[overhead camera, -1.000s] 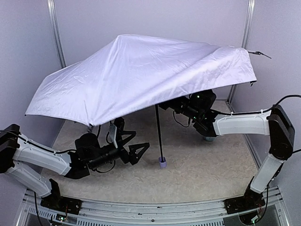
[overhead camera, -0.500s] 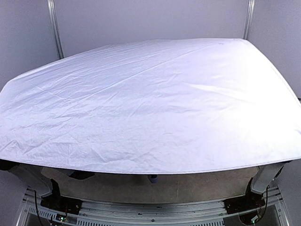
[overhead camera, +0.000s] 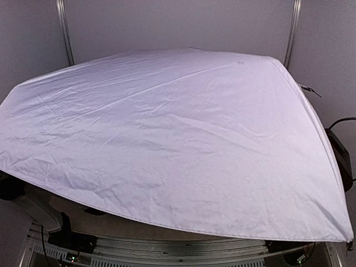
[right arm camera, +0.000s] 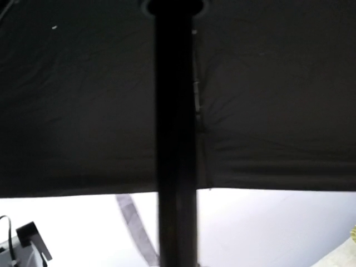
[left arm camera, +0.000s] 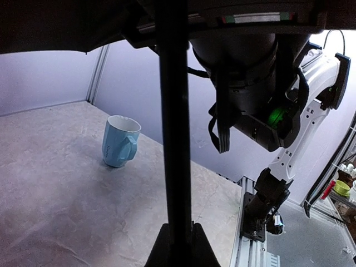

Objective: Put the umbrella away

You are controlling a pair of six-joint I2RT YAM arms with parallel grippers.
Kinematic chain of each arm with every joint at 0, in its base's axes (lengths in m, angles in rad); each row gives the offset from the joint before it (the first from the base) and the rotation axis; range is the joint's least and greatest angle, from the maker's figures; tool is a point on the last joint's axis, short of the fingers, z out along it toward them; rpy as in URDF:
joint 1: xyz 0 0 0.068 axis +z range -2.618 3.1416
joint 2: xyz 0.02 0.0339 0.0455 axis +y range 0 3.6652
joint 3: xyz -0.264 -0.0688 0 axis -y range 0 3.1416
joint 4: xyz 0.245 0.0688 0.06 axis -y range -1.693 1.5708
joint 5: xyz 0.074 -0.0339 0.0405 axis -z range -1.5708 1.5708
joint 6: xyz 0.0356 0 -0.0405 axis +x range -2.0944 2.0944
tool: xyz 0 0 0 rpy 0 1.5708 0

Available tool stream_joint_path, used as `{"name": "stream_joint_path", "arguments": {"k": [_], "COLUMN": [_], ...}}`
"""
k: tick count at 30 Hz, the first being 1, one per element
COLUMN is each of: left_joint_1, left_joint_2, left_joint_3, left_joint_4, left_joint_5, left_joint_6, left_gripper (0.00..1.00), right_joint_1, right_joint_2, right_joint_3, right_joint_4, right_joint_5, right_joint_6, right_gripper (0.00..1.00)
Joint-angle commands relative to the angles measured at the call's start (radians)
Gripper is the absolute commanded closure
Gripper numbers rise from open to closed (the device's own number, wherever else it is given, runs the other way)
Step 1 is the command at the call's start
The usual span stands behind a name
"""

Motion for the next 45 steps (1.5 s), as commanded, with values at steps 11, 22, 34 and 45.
{"name": "stream_joint_path", "arguments": {"k": [11, 22, 34, 45], "left_joint_1": [-0.041, -0.046, -0.049, -0.049], "left_joint_2": [-0.037, -0.022, -0.04, -0.026], "left_joint_3": [0.022, 0.057, 0.073, 0.115], "left_joint_4": [-0.011, -0.009, -0.046, -0.032], "left_joint_5": [-0.09, -0.082, -0.108, -0.073], "left_joint_6": [-0.06, -0.089, -0.055, -0.028], "left_gripper": [1.0, 1.0, 1.0, 1.0], "right_joint_1": [0.01, -0.031, -0.096, -0.095], "right_joint_2": [-0.132, -0.155, -0.064, 0.015], "right_joint_3": [-0.054, -0.019, 0.113, 0.171], "right_joint_4": [0.001, 0.0, 0.011, 0.011], "right_joint_5": [0.16, 0.16, 0.084, 0.089], "right_joint_6": [0.049, 0.066, 0.117, 0.174], "right_gripper": [0.42, 0.04, 0.38, 0.42]}}
